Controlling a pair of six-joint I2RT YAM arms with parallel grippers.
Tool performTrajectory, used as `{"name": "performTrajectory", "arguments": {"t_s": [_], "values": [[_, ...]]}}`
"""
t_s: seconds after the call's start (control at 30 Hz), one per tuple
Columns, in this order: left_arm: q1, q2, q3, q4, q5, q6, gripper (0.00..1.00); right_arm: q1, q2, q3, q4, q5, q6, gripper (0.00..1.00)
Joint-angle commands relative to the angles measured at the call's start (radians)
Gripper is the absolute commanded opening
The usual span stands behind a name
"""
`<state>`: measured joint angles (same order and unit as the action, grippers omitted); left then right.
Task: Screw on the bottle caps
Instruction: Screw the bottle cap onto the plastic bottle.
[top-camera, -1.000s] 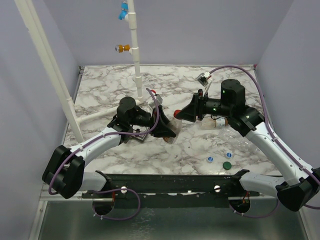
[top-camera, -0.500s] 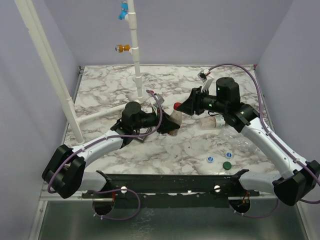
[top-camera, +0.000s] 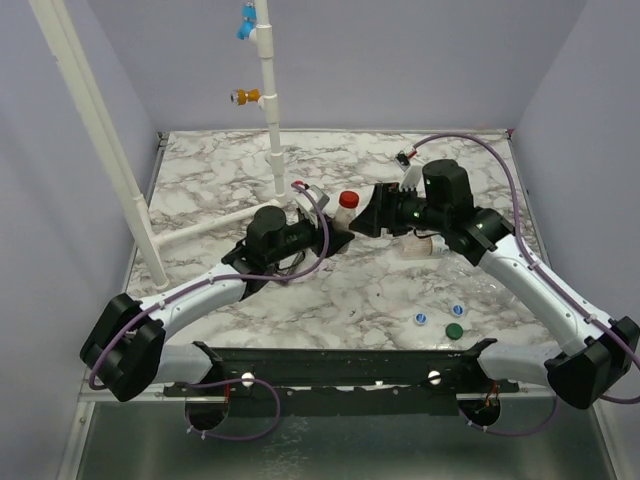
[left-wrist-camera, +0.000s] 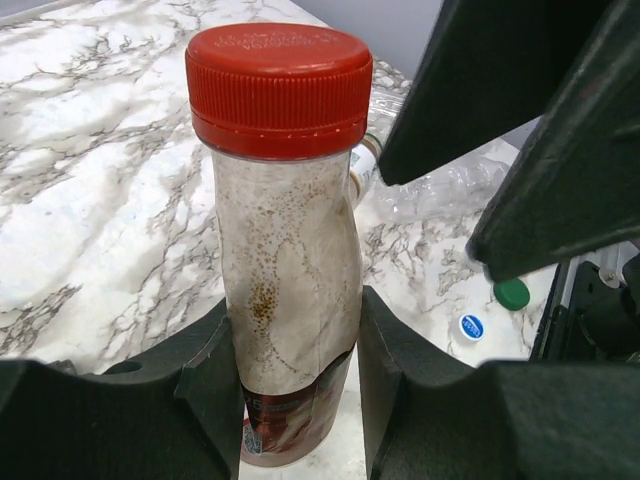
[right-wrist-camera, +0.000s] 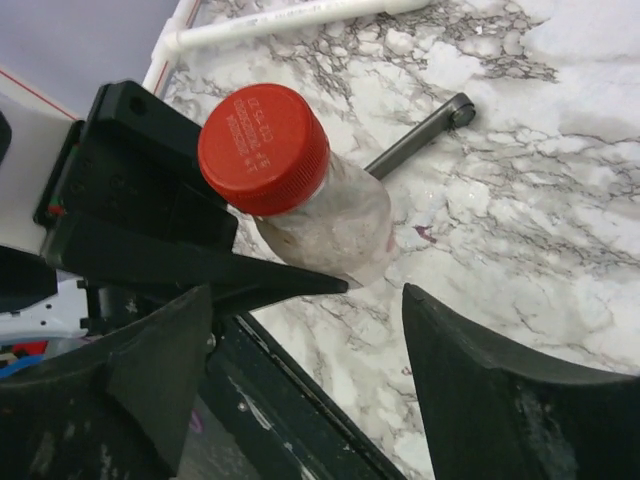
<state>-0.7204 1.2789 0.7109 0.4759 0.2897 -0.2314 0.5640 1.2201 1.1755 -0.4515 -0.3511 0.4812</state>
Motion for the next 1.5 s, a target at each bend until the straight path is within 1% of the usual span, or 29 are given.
{"name": "performTrajectory", "arguments": {"t_s": [0.0,0.03,0.1,0.23,0.3,0.37,0.47,0.57,0.7,0.77,0.83,0.9,1.0,1.17,1.23,1.33,1.47], "values": [[0.1,-0.026,0.027,-0.013,0.296,-0.032,0.0,0.004,-0.052,0.031,-0.024,0.028,-0.011,0.85],[0.113,-0.028,0.027,-0.013,0.353,-0.038,0.0,0.003,-0.062,0.033,-0.019,0.02,-0.016,0.88],[0.131,-0.03,0.03,-0.012,0.485,-0.039,0.0,0.004,-0.079,0.032,-0.001,-0.014,-0.032,0.91],[0.138,-0.016,0.059,-0.014,0.701,-0.067,0.0,0.004,-0.094,0.024,0.04,-0.058,-0.05,0.93],[0.138,-0.004,0.074,-0.011,0.772,-0.098,0.0,0.004,-0.094,0.021,0.065,-0.081,-0.057,0.92],[0.138,0.005,0.08,0.003,0.81,-0.125,0.0,0.004,-0.082,0.028,0.079,-0.097,-0.061,0.92],[0.138,0.008,0.08,0.024,0.829,-0.149,0.0,0.004,-0.065,0.044,0.092,-0.126,-0.067,0.89],[0.138,0.021,0.085,0.039,0.848,-0.179,0.0,0.004,-0.061,0.039,0.117,-0.148,-0.062,0.82],[0.139,0.034,0.082,0.053,0.836,-0.2,0.0,0.004,-0.043,0.041,0.134,-0.177,-0.048,0.64],[0.139,0.033,0.073,0.064,0.801,-0.197,0.0,0.006,-0.031,0.039,0.135,-0.187,-0.039,0.58],[0.139,0.037,0.073,0.072,0.785,-0.202,0.0,0.011,-0.028,0.035,0.137,-0.184,-0.035,0.56],[0.14,0.05,0.077,0.073,0.779,-0.212,0.0,0.011,-0.03,0.03,0.136,-0.178,-0.032,0.5],[0.141,0.063,0.084,0.074,0.77,-0.223,0.0,0.011,-0.029,0.031,0.122,-0.173,-0.034,0.45],[0.141,0.095,0.098,0.075,0.714,-0.276,0.0,0.012,-0.025,0.03,0.095,-0.149,-0.032,0.33],[0.142,0.106,0.103,0.075,0.69,-0.299,0.0,0.013,-0.028,0.017,0.096,-0.144,-0.029,0.31],[0.142,0.123,0.109,0.068,0.614,-0.331,0.0,0.014,-0.03,0.001,0.093,-0.13,-0.015,0.3],[0.141,0.122,0.13,-0.025,0.432,-0.315,0.0,0.014,-0.018,0.012,0.043,-0.045,0.006,0.22]]}}
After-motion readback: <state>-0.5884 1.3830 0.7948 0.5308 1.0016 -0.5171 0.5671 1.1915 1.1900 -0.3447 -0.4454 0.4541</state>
